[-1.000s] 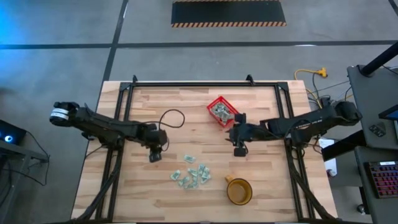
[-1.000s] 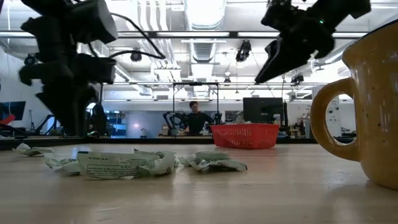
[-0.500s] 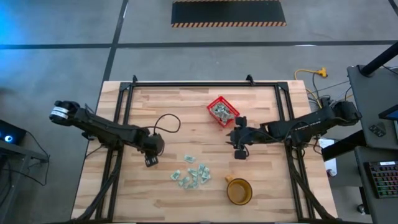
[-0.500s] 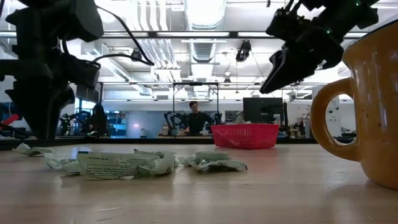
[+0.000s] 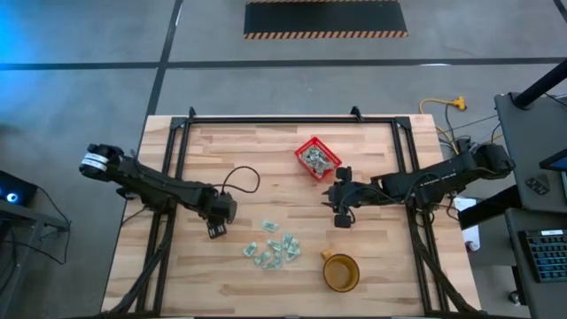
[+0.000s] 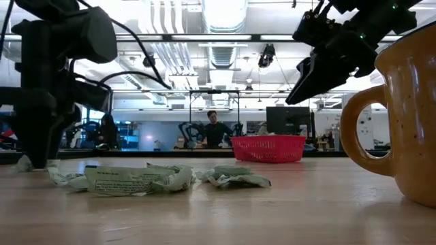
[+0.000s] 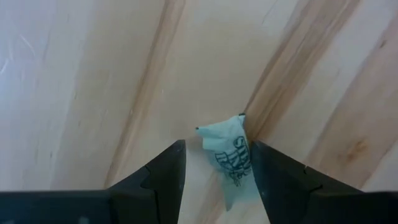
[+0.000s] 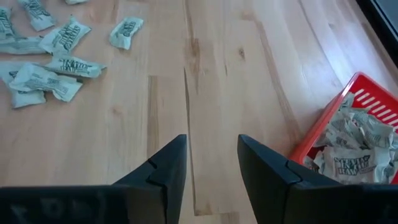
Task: Pick and place Stevia / Truvia into bins
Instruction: Put the stevia packet into the red basket
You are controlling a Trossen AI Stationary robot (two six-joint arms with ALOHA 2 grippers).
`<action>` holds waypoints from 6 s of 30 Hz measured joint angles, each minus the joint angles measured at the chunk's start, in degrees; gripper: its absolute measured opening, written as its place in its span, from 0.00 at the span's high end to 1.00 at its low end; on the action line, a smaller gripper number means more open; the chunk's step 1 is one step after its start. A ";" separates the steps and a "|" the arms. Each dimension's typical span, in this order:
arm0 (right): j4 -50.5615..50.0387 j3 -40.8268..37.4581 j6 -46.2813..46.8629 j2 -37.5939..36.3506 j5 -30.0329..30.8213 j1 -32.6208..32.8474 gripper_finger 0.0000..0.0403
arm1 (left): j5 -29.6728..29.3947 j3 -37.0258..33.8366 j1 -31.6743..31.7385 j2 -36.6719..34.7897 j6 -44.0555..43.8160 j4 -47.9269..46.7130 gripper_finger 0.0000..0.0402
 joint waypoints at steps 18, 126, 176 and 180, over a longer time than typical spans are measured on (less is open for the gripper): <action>0.26 -0.09 -0.37 0.00 0.25 0.00 0.71 | -8.14 3.89 0.25 0.28 17.06 8.75 0.97; 1.44 32.69 -12.84 44.80 -27.95 -0.04 0.56 | -11.59 0.35 8.14 -12.50 44.96 32.88 0.57; 3.61 31.18 -13.28 42.13 -24.96 -0.76 0.60 | -11.59 0.35 8.18 -12.26 44.97 34.62 0.57; 3.76 31.10 -13.03 42.51 -24.65 -1.06 0.60 | -11.59 0.35 8.18 -12.26 44.97 34.62 0.57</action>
